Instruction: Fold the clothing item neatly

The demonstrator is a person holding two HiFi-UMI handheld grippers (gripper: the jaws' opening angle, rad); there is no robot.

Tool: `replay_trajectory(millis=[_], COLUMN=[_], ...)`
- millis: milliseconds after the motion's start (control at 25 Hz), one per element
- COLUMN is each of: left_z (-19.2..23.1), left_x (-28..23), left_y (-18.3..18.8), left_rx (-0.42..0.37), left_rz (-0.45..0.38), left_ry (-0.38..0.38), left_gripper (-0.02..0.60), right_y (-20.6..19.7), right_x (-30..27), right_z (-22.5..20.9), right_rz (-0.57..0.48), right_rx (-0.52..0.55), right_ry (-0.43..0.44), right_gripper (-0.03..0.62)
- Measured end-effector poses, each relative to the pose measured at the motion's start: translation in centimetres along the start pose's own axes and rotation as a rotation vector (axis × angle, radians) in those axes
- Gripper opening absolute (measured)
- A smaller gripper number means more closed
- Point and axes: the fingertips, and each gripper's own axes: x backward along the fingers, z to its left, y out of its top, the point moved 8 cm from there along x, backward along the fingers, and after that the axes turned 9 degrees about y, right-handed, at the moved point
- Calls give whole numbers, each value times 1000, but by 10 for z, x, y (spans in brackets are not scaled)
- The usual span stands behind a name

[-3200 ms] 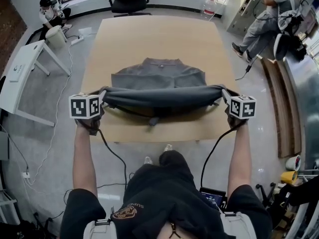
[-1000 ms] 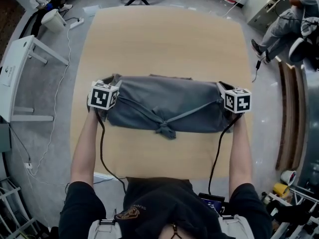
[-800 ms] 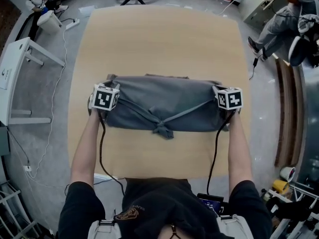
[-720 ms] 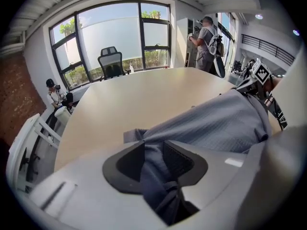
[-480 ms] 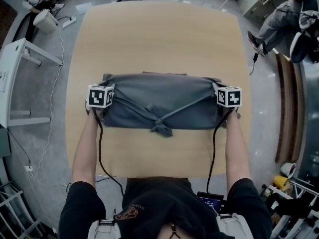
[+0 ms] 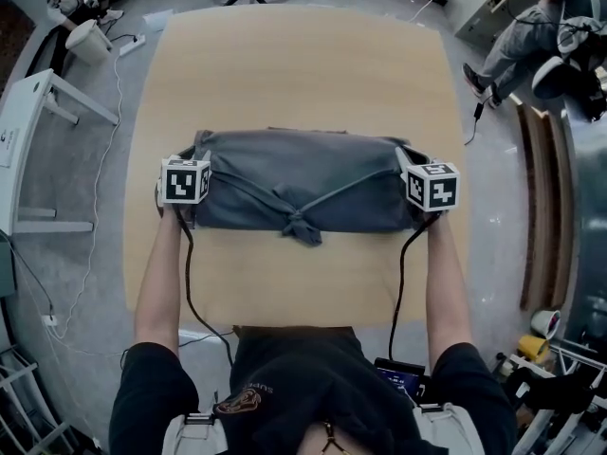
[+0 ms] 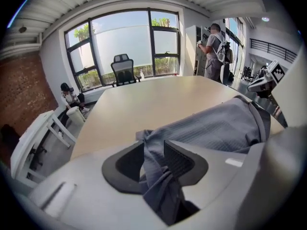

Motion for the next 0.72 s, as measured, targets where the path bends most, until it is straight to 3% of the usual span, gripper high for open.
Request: replay_trajectory(millis=[120,320,480,560,720], left_z=[5,-12,-37,-47,-57], left_x=[30,74,95,105,116], left_y=[0,-20,-47,-62,-88], left_rx=[24,33,31,48,63], left_rz=[-46,-58,-33,-22,-5], left_ry=[41,35,17,4,-30], left_gripper=[140,140,139,137,129], right_y=[7,-7,-34,-49,-74], right_x=[17,18,10,6,-13], right_z=[35,105,160,188,233], right_rz=[-49,-46,5,46,149], right_rx=[34,42,43,60,138], right_ry=[71,272,428,494,522], right_gripper=[9,9,24,70,135])
